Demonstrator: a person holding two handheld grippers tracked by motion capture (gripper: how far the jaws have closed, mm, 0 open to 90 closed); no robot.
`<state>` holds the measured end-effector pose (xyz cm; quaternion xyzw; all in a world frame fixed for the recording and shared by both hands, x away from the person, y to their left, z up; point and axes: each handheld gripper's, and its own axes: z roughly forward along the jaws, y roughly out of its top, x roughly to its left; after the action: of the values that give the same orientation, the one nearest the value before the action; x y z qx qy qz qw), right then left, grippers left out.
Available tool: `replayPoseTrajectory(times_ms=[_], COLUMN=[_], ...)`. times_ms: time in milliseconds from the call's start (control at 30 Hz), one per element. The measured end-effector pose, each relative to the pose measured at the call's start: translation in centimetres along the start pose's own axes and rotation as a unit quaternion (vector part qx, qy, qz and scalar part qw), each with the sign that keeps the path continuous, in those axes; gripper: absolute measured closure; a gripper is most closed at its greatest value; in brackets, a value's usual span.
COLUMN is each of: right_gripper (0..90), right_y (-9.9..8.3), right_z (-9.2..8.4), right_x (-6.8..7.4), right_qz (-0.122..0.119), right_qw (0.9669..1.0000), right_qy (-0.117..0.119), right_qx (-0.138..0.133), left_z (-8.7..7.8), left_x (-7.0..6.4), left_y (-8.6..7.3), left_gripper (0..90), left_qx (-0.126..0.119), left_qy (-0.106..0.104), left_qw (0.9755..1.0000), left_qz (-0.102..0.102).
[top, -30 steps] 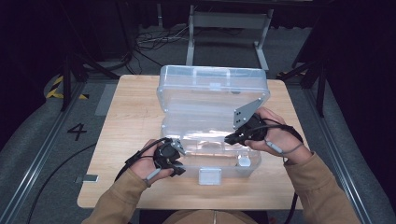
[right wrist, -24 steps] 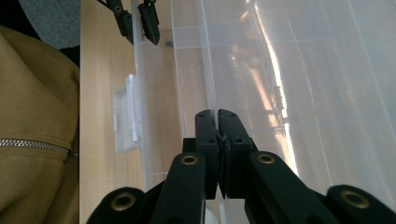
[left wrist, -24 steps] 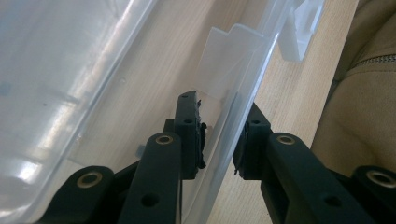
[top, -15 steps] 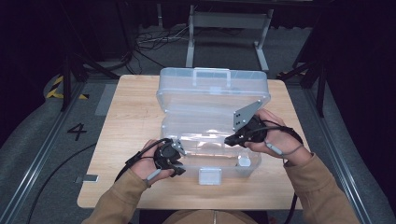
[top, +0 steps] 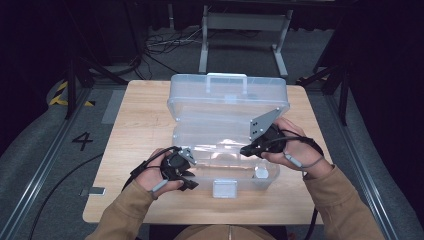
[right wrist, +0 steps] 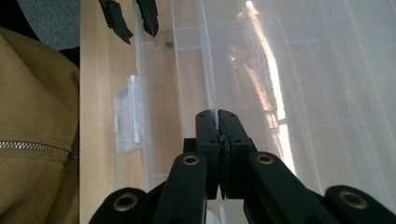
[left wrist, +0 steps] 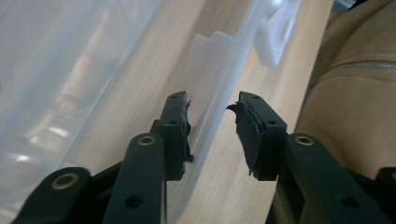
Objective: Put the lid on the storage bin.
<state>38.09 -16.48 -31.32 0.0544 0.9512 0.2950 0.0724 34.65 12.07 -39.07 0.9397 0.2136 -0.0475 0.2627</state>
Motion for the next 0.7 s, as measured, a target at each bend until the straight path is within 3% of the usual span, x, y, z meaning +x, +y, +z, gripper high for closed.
replayPoseTrajectory(times_ms=[100,200,433,533,567,600,700], right_gripper=[88.6,88.6,88.4,88.3,88.3,88.3,88.2], right_y=[-0.1,-0.2,-0.2,-0.2,-0.3,-0.3,-0.3], right_z=[0.0,0.0,0.0,0.0,0.0,0.0,0.0], right_x=[0.0,0.1,0.1,0.2,0.2,0.2,0.3], right_qz=[0.001,0.003,0.001,0.003,0.003,0.003,0.001], right_qw=[1.0,1.0,1.0,1.0,1.0,1.0,1.0], right_qy=[0.003,0.002,0.002,-0.001,-0.003,-0.003,-0.002], right_qx=[-0.006,-0.007,-0.007,-0.007,-0.008,-0.008,-0.008], left_z=[-1.2,-2.1,-4.1,-5.0,-5.7,-5.7,-6.8], left_x=[0.0,-0.1,0.1,0.0,-0.1,-0.1,-0.2], left_y=[-0.2,-0.4,-0.9,-1.0,-1.1,-1.1,-1.2], left_gripper=[63.1,63.4,66.3,68.6,70.5,71.6,73.5], left_qx=[-0.03,-0.044,-0.089,-0.115,-0.135,-0.135,-0.167], left_qy=[-0.007,-0.008,0.002,0.008,0.014,0.014,0.019], left_qw=[0.9995,0.999,0.996,0.9933,0.9907,0.9907,0.9856], left_qz=[-0.002,-0.002,-0.003,-0.006,-0.009,-0.009,-0.013])
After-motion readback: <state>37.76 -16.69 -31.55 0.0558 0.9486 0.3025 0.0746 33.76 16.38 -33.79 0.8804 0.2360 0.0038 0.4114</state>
